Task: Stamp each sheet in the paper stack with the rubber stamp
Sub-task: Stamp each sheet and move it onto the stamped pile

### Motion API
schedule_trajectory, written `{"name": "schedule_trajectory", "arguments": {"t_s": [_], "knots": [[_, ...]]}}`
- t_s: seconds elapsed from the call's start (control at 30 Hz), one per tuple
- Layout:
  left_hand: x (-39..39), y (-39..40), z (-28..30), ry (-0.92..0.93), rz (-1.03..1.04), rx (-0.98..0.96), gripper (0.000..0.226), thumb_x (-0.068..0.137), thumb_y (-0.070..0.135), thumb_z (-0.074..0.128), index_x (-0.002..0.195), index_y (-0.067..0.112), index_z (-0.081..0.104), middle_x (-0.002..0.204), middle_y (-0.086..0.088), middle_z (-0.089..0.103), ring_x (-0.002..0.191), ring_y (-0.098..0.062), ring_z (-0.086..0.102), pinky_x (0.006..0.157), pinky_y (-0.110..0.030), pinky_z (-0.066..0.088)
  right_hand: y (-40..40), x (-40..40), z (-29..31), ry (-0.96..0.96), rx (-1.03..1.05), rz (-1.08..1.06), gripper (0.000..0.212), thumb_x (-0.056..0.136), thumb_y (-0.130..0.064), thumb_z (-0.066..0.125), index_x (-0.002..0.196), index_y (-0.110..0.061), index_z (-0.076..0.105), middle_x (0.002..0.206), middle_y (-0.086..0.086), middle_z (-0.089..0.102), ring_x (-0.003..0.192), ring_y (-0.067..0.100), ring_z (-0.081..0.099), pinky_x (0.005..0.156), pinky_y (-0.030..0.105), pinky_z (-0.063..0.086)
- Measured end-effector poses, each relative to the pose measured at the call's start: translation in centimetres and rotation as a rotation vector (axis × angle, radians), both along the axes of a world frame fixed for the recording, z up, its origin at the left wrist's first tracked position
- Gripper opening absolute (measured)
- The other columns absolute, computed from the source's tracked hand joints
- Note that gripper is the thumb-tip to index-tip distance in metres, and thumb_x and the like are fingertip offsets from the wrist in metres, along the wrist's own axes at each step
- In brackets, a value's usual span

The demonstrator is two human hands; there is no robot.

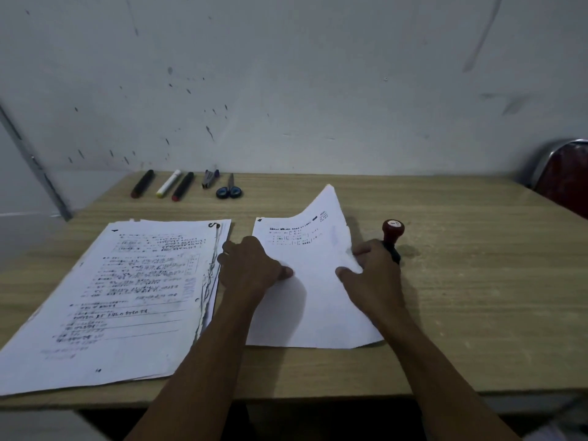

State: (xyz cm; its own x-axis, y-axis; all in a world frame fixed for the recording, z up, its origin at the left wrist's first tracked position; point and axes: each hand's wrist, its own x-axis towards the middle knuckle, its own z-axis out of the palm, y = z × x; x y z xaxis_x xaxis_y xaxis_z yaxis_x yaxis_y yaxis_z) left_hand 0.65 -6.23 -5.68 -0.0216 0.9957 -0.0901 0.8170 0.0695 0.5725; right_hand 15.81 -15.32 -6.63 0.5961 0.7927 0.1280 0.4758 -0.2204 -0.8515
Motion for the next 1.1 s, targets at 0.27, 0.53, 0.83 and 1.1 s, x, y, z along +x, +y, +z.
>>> {"name": "schedule_trajectory", "arguments": {"t_s": [0.27, 0.53, 0.83, 1.1], "knots": [[-0.9, 0.8, -0.5, -0.18, 0.018, 0.0, 0.087, 0.05, 0.053, 0.088, 0.113, 0.006, 0.051, 0.124, -0.019, 0.049, 0.118, -0.036, 0.047, 0.09, -0.041, 0.047, -0.5, 0.4, 2.4, 0.455, 0.234, 0.067, 0.039, 0.077, 0.002, 0.077, 0.112, -0.008, 0.064, 0.087, 0.007, 0.073, 0.071, 0.015, 0.072, 0.055, 0.024, 0.053], [-4.3, 1.6, 2.5, -0.912, 0.084, -0.396, 0.068, 0.065, 0.046, 0.083, 0.108, 0.001, 0.056, 0.091, -0.018, 0.065, 0.071, -0.026, 0.061, 0.067, -0.033, 0.05, -0.1, -0.9, 6.9, 1.11, 0.3, 0.464, 0.048, 0.077, -0.015, 0.068, 0.122, -0.001, 0.063, 0.115, 0.015, 0.07, 0.1, 0.029, 0.068, 0.089, 0.041, 0.056], [-10.0, 0.2, 4.5, -1.328, -0.096, -0.509, 0.031, 0.091, 0.012, 0.053, 0.071, 0.002, 0.075, 0.084, -0.014, 0.071, 0.069, -0.022, 0.07, 0.063, -0.03, 0.058, 2.1, -6.7, 9.2, 1.268, 0.217, 0.584, 0.034, 0.079, -0.017, 0.061, 0.11, -0.004, 0.067, 0.098, 0.009, 0.07, 0.083, 0.026, 0.065, 0.089, 0.037, 0.051], [-21.4, 3.7, 3.8, -0.744, 0.185, 0.055, 0.013, 0.072, 0.004, 0.079, 0.067, 0.003, 0.067, 0.073, -0.015, 0.06, 0.068, -0.024, 0.055, 0.068, -0.037, 0.044, 3.6, -12.2, 4.7, 0.622, -0.01, 0.359, 0.003, 0.082, -0.001, 0.071, 0.083, 0.001, 0.069, 0.082, 0.013, 0.073, 0.064, 0.021, 0.07, 0.053, 0.032, 0.057]]}}
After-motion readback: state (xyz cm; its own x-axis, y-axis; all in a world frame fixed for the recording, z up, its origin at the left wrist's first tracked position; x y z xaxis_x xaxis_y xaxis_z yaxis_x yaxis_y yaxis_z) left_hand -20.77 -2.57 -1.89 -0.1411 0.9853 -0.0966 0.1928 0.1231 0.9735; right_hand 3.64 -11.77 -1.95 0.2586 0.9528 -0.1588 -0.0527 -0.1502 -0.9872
